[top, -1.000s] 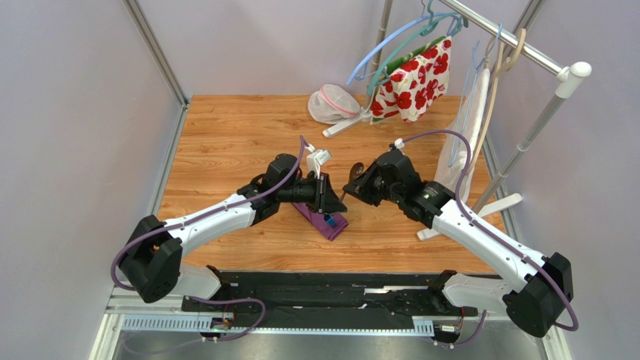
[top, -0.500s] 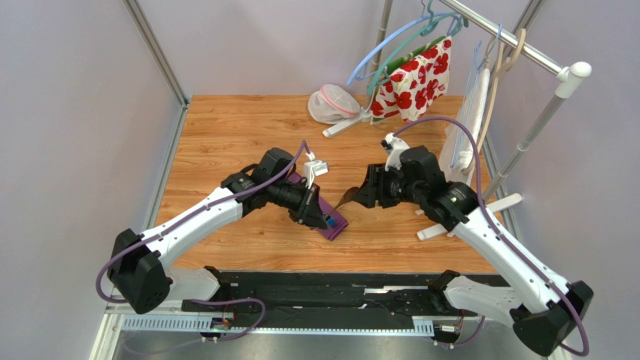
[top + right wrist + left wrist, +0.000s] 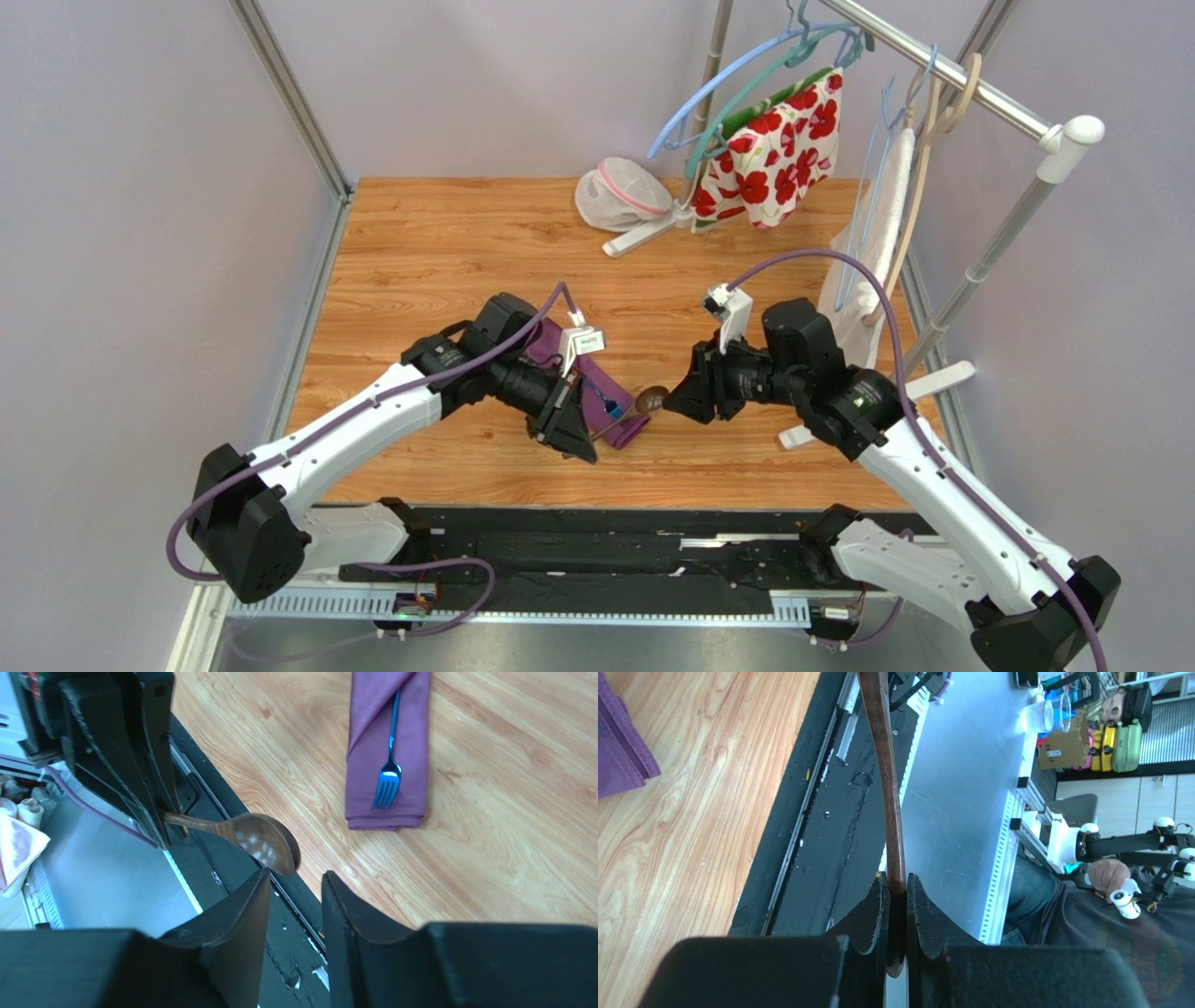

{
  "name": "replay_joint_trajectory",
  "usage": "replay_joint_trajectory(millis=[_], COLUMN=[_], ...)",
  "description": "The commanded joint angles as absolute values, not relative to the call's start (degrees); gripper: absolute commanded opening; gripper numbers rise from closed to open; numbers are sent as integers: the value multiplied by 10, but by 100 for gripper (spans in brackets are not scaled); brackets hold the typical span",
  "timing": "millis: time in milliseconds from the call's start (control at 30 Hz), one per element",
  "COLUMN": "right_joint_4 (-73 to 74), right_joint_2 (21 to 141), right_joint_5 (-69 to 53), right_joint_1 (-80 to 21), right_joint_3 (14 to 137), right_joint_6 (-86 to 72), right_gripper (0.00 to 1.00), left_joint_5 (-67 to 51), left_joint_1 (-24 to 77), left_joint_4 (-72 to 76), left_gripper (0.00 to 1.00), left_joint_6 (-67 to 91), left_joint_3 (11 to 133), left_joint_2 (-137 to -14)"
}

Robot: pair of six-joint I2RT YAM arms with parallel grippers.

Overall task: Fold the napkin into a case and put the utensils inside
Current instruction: Pass from the left arm to the right

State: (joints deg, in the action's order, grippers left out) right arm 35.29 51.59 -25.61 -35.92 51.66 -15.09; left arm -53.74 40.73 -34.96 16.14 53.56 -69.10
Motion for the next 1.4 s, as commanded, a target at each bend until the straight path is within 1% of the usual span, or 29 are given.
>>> replay_joint_trajectory(millis=[0,133,233,333,367,433,533,600,633,667,767,833,900,1000,1033,1067,1100,1133,1200,1233,1267,1300,1333,1367], right_joint_4=[304,295,295,287,287,287,294,298,299,300,301,301,299,293,292,293,297,301,296,289,286,274,276,280], right_joint_2=[523,543,557,562,564,568,572,574,578,580,588,593,592,596,598,599,599,596,571,563,555,548,539,534], right_joint_5=[-297,-328,-342,-347,-347,-354,-356,-355,-361,-365,-360,-369,-364,-359,-340,-330,-324,-283,-230,-193,-167,-152,-112,-92], right_joint_1=[-359,-358,-358,-358,-358,-359,-359,-359,-359,-359,-359,-359,-359,-358,-359,-359,-361,-374,-390,-399,-402,-402,-404,-405], right_joint_3=[526,530,532,530,532,532,534,535,536,538,538,539,534,533,533,533,533,532,520,501,487,473,448,433], right_joint_6=[-130,-129,-129,-129,-129,-129,-119,-113,-113,-110,-108,-108,-109,-129,-146,-179,-198,-218,-289,-317,-356,-417,-457,-490], right_gripper=[32,27,22,16,13,9,1,1,2,6,13,9,0,0,0,0,0,0,0,0,0,0,0,0], left_joint_5=[-574,-578,-578,-579,-581,-581,-584,-584,-584,-589,-588,-588,-592,-566,-549,-516,-504,-489,-434,-408,-343,-324,-307,-266], left_joint_1=[406,406,406,406,406,406,406,406,406,406,406,406,406,403,400,394,382,355,316,280,266,253,237,221], left_joint_4=[-340,-341,-341,-342,-343,-345,-355,-362,-364,-367,-369,-370,-370,-379,-393,-392,-386,-368,-341,-331,-329,-321,-311,-310], left_gripper=[0,0,0,0,0,0,0,0,0,0,0,0,0,0,12,21,28,35,42,45,47,48,49,50], left_joint_6=[144,142,142,136,135,132,122,116,113,109,107,107,107,111,111,124,133,147,195,208,232,242,255,278], left_joint_3=[537,533,533,533,533,533,534,537,538,541,545,548,551,560,566,573,574,574,563,561,562,560,560,565], left_joint_2=[-681,-678,-678,-678,-679,-682,-685,-687,-691,-692,-697,-700,-700,-706,-709,-708,-696,-687,-665,-644,-637,-630,-625,-626])
